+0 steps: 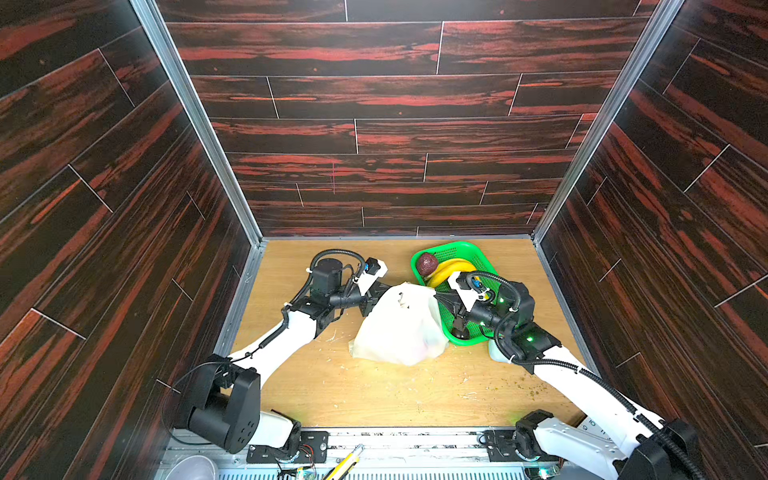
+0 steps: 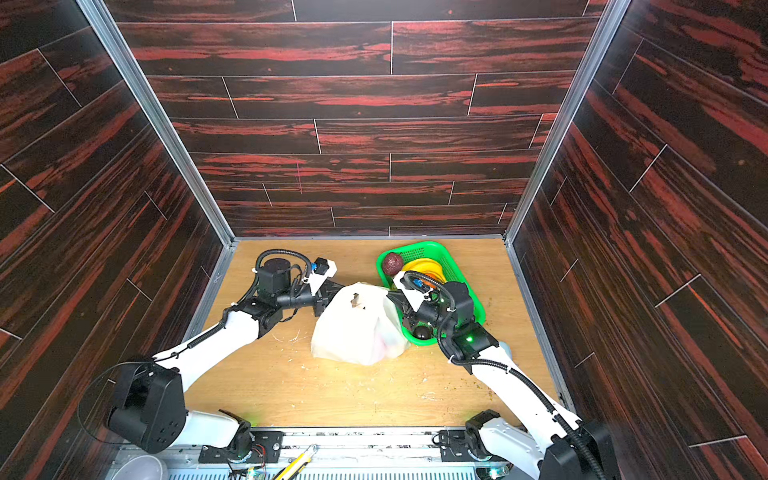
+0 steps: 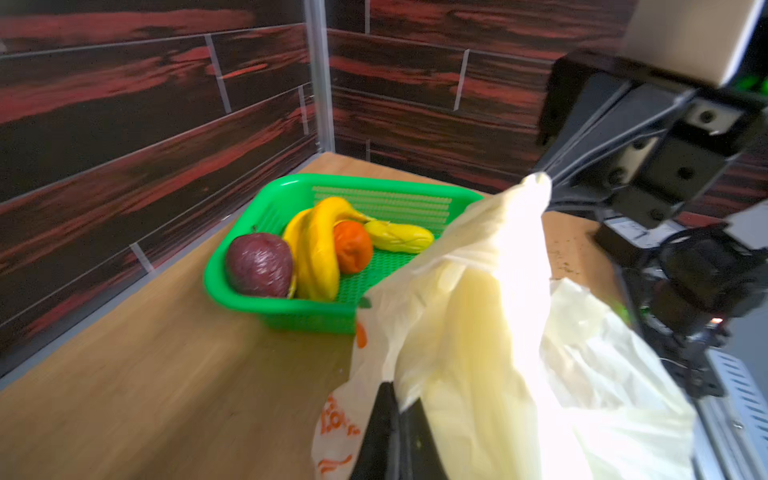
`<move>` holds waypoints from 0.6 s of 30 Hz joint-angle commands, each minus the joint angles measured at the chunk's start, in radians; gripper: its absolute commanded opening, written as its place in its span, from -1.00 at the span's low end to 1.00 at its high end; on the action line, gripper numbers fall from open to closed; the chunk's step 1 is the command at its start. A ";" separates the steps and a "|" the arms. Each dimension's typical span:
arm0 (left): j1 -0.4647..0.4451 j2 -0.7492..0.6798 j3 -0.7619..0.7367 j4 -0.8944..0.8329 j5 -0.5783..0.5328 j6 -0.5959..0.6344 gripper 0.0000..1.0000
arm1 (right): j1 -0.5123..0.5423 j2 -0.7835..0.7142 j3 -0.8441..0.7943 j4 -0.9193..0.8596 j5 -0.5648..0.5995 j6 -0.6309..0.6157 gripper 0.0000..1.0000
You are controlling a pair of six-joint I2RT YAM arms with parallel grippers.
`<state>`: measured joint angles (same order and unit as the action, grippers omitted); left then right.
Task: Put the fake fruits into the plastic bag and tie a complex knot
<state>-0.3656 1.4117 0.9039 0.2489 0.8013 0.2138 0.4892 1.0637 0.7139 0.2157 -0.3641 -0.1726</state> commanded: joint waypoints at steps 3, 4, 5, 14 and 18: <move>0.011 -0.072 -0.064 0.053 -0.167 -0.016 -1.00 | 0.003 -0.019 0.033 -0.069 0.067 0.026 -1.00; 0.011 -0.079 -0.079 0.067 -0.186 -0.023 -1.00 | 0.002 -0.020 0.032 -0.076 0.076 0.032 -1.00; 0.011 -0.089 -0.094 0.082 -0.209 -0.029 -1.00 | 0.003 -0.022 0.029 -0.083 0.084 0.037 -1.00; 0.011 -0.146 -0.196 0.168 -0.286 -0.066 -1.00 | 0.003 -0.040 -0.002 -0.100 0.008 0.040 -1.00; 0.011 -0.136 -0.177 0.177 -0.229 -0.076 -1.00 | 0.003 -0.026 0.015 -0.080 -0.109 0.009 -0.53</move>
<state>-0.3592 1.2949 0.7120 0.3870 0.5407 0.1471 0.4889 1.0451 0.7151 0.1287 -0.3683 -0.1421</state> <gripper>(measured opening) 0.064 0.213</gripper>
